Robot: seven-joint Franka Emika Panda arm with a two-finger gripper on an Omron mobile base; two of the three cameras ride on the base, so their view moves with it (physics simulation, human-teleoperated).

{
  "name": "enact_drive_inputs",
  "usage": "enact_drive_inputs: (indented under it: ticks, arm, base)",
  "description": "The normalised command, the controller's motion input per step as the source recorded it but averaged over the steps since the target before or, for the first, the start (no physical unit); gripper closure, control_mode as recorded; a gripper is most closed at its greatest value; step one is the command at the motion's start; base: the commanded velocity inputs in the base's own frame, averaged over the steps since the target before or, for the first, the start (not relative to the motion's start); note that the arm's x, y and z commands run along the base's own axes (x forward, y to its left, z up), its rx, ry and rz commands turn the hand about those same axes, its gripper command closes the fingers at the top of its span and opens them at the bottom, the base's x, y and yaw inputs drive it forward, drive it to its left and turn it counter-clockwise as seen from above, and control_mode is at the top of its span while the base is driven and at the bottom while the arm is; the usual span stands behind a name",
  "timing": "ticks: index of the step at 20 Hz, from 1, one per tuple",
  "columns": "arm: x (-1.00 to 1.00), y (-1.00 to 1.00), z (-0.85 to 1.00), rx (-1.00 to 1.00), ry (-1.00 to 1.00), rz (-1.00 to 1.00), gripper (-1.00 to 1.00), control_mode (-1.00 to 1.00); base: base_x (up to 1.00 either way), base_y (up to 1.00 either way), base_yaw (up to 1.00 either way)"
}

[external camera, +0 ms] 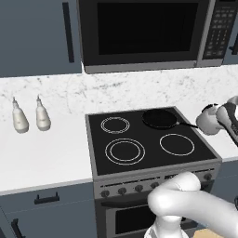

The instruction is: Pick the kettle from the counter and place it on a stove burner. Then turn the burner on.

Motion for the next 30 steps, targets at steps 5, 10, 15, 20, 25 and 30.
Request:
enact_drive_inputs:
  ticks: [5, 10, 15, 20, 25, 30]
  arm:
    - [-0.17, 1.00, 0.98, 0.00, 0.03, 0.00, 1.00, -1.00]
    - [-0.04, 1.00, 0.51, -0.01, 0.12, 0.00, 1.00, -1.00]
    - [-0.02, 1.00, 0.01, 0.00, 0.09, 0.00, 1.00, -1.00]
    - [-0.02, 1.00, -0.08, 0.00, 0.06, 0.03, 1.00, -1.00]
    - [0.00, 1.00, -0.32, 0.03, 0.05, 0.04, 1.00, -1.00]
    - [0.01, 1.00, -0.54, 0.10, 0.09, 0.02, 1.00, -1.00]
  base:
    - [0.00, 0.00, 0.00]
    - [0.00, 0.00, 0.00]
    - [0.00, 0.00, 0.00]
    - [0.00, 0.00, 0.00]
    - [0.00, 0.00, 0.00]
    - [0.00, 0.00, 0.00]
